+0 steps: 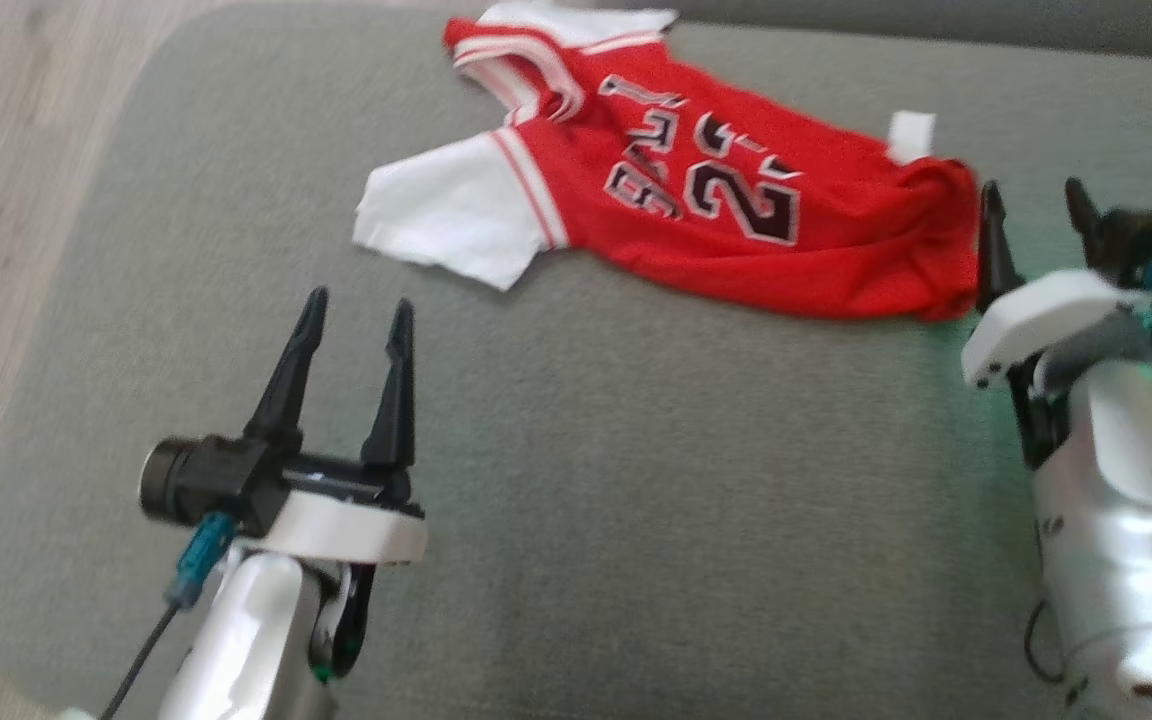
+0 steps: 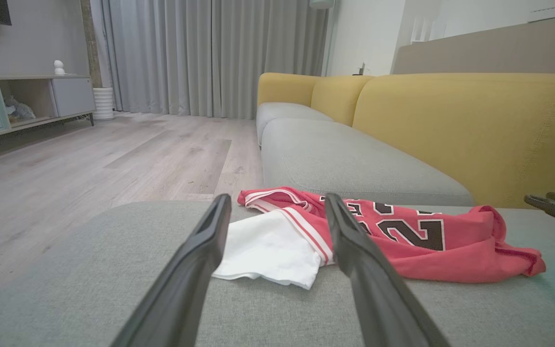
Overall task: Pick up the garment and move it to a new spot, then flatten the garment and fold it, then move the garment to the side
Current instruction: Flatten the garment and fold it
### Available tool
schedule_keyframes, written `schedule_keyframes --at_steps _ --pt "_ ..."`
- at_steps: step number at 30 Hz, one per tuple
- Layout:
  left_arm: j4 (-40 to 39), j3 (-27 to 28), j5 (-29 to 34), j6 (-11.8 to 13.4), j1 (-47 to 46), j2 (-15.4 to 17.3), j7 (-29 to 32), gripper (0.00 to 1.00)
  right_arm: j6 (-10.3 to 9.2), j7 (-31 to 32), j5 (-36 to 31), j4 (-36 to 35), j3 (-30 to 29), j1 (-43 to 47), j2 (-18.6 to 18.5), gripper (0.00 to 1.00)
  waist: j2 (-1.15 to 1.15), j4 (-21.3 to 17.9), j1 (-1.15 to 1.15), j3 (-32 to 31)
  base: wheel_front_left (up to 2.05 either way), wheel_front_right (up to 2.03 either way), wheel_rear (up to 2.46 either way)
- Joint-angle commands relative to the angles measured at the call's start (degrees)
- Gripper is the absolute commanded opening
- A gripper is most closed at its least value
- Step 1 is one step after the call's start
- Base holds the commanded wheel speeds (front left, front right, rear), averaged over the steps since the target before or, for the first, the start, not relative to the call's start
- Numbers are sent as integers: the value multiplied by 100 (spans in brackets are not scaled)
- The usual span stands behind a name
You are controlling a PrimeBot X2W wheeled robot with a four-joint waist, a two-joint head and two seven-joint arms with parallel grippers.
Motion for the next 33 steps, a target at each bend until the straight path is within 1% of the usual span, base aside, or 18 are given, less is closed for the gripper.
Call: schedule_keyframes --at_steps 1,4,7,11,13,14,16,21,25,27,28,33 --pt "-165 239 14 23 18 116 -29 100 -5 -148 97 -189 170 70 78 100 0 -262 1 -270 0 0 0" --pt "-168 301 0 43 160 121 -29 100 -5 -353 397 -362 326 357 111 100 0 -449 1 -463 0 0 0" --pt "-187 330 -7 64 303 106 -29 100 -5 -460 1101 -566 759 741 117 100 0 -599 1 -612 0 0 0" --pt "-224 374 -7 107 501 105 -29 100 -5 -511 1872 -1071 1251 1427 119 100 0 -770 1 -748 0 0 0" --pt "-256 393 -10 125 578 106 -29 100 -5 -520 2137 -1345 1434 1783 119 100 0 -826 1 -759 0 0 0" --pt "-286 401 -13 133 621 104 -29 100 -5 -525 2372 -1581 1536 2080 119 100 0 -855 1 -742 0 0 0" --pt "-309 399 -11 136 631 100 -29 100 -5 -527 2501 -1733 1608 2277 119 100 0 -866 1 -702 0 0 0" --pt "-349 361 -3 105 525 94 -29 100 -5 -514 2485 -1946 1844 2318 120 100 0 -790 1 -509 0 0 0" --pt "-330 300 3 76 416 76 -29 100 -5 -294 2206 -1893 1988 2084 120 100 0 -644 1 -306 0 0 0" --pt "-307 267 2 57 351 58 -29 100 -5 -148 1998 -1786 1970 1927 120 100 0 -542 1 -199 0 0 0" --pt "-307 267 2 57 351 58 -29 100 -5 -148 1998 -1786 1970 1927 120 100 0 -542 1 -199 0 0 0" --pt "-244 251 -20 9 200 14 -29 100 -5 195 1330 -1363 1724 1501 120 100 0 -293 1 18 0 0 0"
